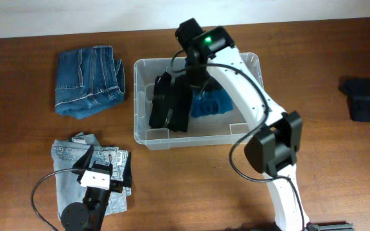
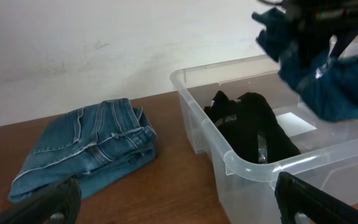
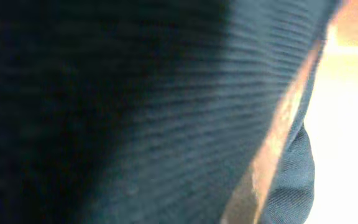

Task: Pack container
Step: 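Lift the teal garment and carry it into the container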

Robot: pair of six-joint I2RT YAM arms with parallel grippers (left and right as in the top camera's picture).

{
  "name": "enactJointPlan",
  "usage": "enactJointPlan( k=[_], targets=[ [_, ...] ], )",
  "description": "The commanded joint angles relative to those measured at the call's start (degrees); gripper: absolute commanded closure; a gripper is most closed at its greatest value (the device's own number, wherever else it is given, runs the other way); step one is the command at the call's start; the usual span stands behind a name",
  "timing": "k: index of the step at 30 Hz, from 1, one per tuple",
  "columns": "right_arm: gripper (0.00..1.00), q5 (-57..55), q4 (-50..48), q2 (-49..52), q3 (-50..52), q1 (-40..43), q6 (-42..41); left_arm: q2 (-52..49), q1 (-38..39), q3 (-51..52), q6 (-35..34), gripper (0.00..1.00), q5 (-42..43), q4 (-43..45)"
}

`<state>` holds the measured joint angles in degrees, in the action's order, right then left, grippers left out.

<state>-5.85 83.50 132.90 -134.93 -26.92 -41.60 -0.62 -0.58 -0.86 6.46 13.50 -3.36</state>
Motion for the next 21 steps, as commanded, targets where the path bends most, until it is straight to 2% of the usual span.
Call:
enactJointPlan(
  k=[1, 21],
  targets=[
    [0.96, 1.14, -1.09, 1.64, -0.42, -1.31, -2.25, 0.33, -0.33, 0.35, 0.94, 0.01, 0.28, -0.07],
    [0.95, -3.85, -0.79, 4.17, -0.26, -3.02, -4.15, 0.33, -0.33, 0.35, 0.94, 0.01, 0.28, -0.07]
  ],
)
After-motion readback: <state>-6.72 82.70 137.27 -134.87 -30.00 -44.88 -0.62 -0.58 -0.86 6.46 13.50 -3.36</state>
